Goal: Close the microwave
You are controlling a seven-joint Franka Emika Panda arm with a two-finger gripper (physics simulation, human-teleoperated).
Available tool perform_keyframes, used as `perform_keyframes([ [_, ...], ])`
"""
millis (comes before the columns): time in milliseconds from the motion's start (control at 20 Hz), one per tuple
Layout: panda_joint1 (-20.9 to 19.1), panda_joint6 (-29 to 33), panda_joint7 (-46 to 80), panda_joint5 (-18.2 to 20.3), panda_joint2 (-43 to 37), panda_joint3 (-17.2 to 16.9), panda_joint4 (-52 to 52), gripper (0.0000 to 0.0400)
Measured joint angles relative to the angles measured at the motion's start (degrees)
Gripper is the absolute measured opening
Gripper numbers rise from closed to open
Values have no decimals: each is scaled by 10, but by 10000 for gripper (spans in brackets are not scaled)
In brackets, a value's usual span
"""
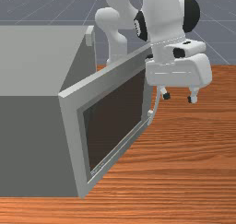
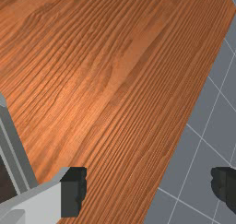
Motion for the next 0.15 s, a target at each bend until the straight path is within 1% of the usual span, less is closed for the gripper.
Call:
perform_keyframes([
  [100,-89,-37,-132,58,-3,15,8,400],
  [150,-121,-60,-180,79,3,19,24,400],
])
